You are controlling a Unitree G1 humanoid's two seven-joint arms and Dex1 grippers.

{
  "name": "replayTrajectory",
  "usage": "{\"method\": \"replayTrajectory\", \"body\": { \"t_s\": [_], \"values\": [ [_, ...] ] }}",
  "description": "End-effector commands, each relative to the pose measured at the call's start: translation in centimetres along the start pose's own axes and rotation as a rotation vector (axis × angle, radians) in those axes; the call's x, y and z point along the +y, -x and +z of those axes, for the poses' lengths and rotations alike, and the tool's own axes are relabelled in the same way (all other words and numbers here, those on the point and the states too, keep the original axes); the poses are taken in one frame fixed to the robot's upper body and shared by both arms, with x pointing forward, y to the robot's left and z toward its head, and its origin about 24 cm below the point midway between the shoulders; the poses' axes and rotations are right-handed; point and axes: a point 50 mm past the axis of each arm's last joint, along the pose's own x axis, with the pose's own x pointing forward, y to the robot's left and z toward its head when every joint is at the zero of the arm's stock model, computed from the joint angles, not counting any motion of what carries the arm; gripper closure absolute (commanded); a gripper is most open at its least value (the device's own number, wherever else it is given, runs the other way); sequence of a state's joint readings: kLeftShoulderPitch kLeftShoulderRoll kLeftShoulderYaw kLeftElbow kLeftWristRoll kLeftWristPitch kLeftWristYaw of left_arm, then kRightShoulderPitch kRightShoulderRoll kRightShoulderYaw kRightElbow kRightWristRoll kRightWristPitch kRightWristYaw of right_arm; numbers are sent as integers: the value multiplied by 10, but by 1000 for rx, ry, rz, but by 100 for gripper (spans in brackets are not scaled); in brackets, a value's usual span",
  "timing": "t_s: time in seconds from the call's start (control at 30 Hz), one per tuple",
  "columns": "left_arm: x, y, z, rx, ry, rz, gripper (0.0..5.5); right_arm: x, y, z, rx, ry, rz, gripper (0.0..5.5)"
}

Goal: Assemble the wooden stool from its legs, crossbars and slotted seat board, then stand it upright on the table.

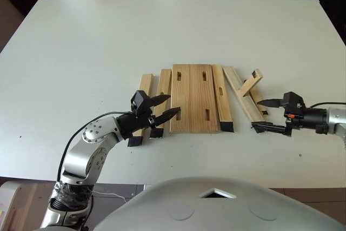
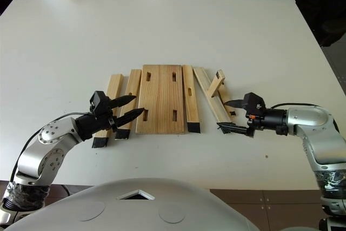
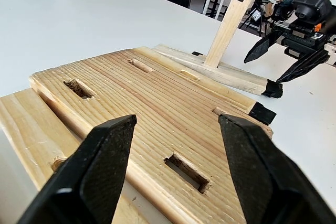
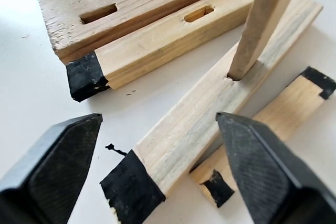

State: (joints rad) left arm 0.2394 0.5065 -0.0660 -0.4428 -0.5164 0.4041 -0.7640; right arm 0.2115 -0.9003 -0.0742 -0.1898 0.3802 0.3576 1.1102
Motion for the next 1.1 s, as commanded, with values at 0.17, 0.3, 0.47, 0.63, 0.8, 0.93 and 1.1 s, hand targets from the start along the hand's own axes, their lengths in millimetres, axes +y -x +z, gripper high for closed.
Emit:
{"method": "replayTrajectory", "body": {
  "t_s": [0.17,0.3,0.47,0.63,0.8,0.93,1.1],
  "values": [
    [-1,11,-1,3,-11,56,258,19,-5,3,-27,-105,-233,150],
    [-5,14,-1,0,-14,67,258,31,-10,-5,9,-128,-290,150],
    [-2,13,-3,3,-10,76,258,37,-18,-15,38,-127,-338,150],
    [-2,12,-5,6,-5,73,258,40,-24,-20,43,-129,-346,150],
    [-2,12,-8,6,0,85,258,43,-29,-23,39,-132,-356,189],
    [-3,11,-9,4,3,94,258,43,-30,-28,48,-170,-385,242],
    [-3,9,-9,2,1,100,258,37,-30,-34,39,-277,-436,307]
  ]
}}
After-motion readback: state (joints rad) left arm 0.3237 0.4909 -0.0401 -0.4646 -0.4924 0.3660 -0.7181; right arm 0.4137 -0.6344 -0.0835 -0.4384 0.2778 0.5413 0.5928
